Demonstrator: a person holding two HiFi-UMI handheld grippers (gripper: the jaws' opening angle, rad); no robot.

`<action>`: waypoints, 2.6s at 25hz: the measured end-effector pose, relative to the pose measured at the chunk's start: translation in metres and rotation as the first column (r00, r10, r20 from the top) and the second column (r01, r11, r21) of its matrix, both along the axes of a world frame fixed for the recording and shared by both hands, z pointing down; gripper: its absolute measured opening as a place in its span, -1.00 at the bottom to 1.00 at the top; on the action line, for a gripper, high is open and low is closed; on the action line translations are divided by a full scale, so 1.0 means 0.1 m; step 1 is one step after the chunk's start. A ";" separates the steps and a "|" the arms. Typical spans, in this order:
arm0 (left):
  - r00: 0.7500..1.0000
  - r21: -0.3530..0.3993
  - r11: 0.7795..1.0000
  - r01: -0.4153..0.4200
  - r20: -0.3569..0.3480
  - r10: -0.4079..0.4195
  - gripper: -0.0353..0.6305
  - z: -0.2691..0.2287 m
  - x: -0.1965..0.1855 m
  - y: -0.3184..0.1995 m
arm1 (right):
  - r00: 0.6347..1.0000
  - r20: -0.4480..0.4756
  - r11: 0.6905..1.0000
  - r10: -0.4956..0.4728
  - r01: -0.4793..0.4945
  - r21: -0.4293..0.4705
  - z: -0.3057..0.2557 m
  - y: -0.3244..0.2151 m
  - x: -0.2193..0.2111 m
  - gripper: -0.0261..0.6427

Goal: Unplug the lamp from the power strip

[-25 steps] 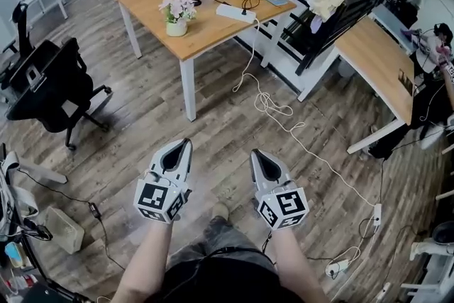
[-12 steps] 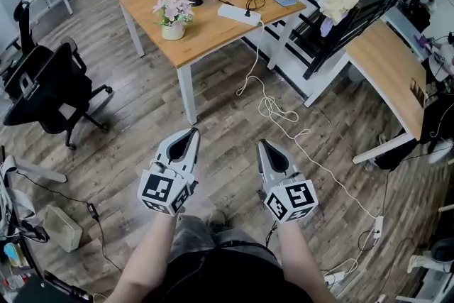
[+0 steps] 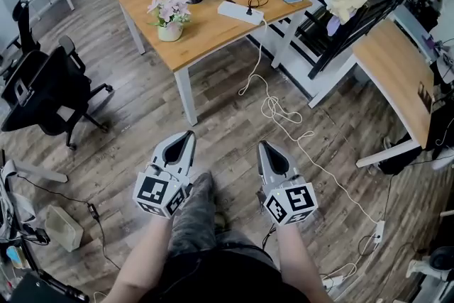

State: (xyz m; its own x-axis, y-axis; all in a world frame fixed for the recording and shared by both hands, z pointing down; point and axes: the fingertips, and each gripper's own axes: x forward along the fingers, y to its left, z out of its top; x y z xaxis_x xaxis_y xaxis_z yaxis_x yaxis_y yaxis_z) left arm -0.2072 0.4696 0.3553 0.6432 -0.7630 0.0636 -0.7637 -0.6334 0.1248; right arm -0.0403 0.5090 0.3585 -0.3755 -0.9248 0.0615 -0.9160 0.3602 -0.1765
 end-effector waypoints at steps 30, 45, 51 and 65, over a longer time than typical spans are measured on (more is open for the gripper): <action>0.981 0.017 0.981 -0.192 -0.024 0.192 -0.90 -0.10 0.91 -2.71 | 0.996 -0.012 0.995 0.090 -0.090 -0.033 -0.08 -2.55 0.56 -0.90; 0.979 -0.007 0.980 -0.197 -0.052 0.196 -0.90 -0.01 1.00 -3.35 | 0.997 -0.015 0.996 0.073 -0.073 -0.052 0.01 -3.22 0.57 -0.90; 0.981 0.001 0.983 -0.186 -0.051 0.185 -0.90 -0.02 1.13 -3.65 | 0.999 -0.001 0.998 0.038 -0.038 -0.040 0.01 -3.62 0.63 -0.90; 0.984 -0.023 0.984 -0.175 -0.050 0.173 -0.90 0.06 1.68 -4.45 | 0.998 -0.004 0.995 -0.062 0.061 -0.079 0.14 -4.59 0.96 -0.90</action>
